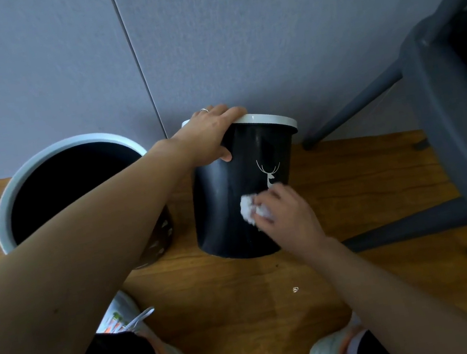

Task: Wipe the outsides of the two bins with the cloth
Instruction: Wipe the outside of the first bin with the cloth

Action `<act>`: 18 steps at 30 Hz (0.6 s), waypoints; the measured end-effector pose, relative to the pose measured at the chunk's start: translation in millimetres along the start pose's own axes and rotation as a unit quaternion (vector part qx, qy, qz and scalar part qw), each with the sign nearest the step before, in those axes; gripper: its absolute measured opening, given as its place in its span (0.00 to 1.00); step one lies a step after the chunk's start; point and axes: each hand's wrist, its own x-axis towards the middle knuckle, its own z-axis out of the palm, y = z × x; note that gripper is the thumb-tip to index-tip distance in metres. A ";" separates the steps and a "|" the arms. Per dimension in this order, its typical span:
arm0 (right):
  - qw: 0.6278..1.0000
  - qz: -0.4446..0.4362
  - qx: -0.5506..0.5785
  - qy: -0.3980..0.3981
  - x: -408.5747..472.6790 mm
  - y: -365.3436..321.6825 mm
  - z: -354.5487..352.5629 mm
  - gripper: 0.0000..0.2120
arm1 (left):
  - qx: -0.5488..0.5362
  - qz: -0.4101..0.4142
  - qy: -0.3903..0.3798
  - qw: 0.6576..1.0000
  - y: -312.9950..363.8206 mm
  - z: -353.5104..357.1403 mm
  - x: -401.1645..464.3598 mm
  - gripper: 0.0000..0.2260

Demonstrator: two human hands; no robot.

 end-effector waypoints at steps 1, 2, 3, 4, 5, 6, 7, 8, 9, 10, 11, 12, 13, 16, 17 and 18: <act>0.999 0.017 0.006 0.028 10.1 0.6 -3.4 0.09 | -0.001 -0.002 0.000 1.000 -0.3 0.2 0.1 0.39; 0.999 0.019 0.003 0.040 16.3 0.4 -5.5 0.09 | -0.001 -0.003 -0.001 1.000 -0.4 0.4 0.1 0.39; 0.999 0.014 -0.006 0.033 17.6 -0.4 -6.3 0.10 | -0.001 -0.004 -0.001 1.000 -0.7 0.5 0.3 0.39; 1.000 0.009 -0.018 0.010 14.6 -1.6 -5.1 0.10 | -0.002 -0.003 -0.001 1.000 -1.2 0.7 0.6 0.39; 0.999 0.003 -0.029 -0.021 7.1 -2.5 -2.1 0.10 | -0.003 -0.001 -0.001 1.000 -1.8 1.0 1.1 0.39; 0.998 -0.010 -0.036 -0.056 -3.6 -3.3 2.2 0.10 | -0.003 -0.001 -0.001 1.000 -2.2 1.0 1.6 0.39; 0.995 -0.031 -0.042 -0.090 -15.5 -3.9 6.8 0.11 | -0.004 -0.001 -0.002 1.000 -2.1 0.9 2.1 0.39; 0.990 -0.055 -0.048 -0.122 -26.5 -4.0 10.7 0.11 | -0.003 -0.001 -0.002 1.000 -1.8 0.7 2.6 0.39; 0.985 -0.077 -0.049 -0.145 -35.4 -3.6 13.6 0.12 | -0.002 0.001 -0.004 1.000 -1.3 0.6 3.1 0.38; 0.982 -0.090 -0.049 -0.161 -39.3 -3.1 14.4 0.12 | -0.001 0.001 -0.006 1.000 -0.8 0.8 3.4 0.38; 0.980 -0.098 -0.051 -0.165 -38.1 -2.6 13.5 0.12 | -0.001 0.001 -0.006 1.000 -0.5 1.1 3.3 0.38; 0.982 -0.098 -0.051 -0.155 -32.9 -2.3 12.3 0.12 | -0.002 -0.001 -0.005 1.000 -0.5 1.3 2.9 0.38; 0.987 -0.082 -0.046 -0.132 -24.9 -2.7 10.5 0.11 | -0.003 -0.004 -0.004 1.000 -1.1 1.3 2.3 0.38; 1.000 0.013 -0.021 -0.018 7.4 -3.7 -0.9 0.10 | -0.009 -0.012 0.002 1.000 -2.3 2.7 0.3 0.38; 0.999 0.027 -0.015 0.015 15.7 -3.3 -3.5 0.10 | -0.011 -0.015 0.004 1.000 -2.3 3.1 -0.1 0.38; 0.999 0.029 -0.012 0.035 20.6 -3.5 -5.0 0.10 | -0.011 -0.018 0.004 1.000 -2.2 3.1 -0.3 0.38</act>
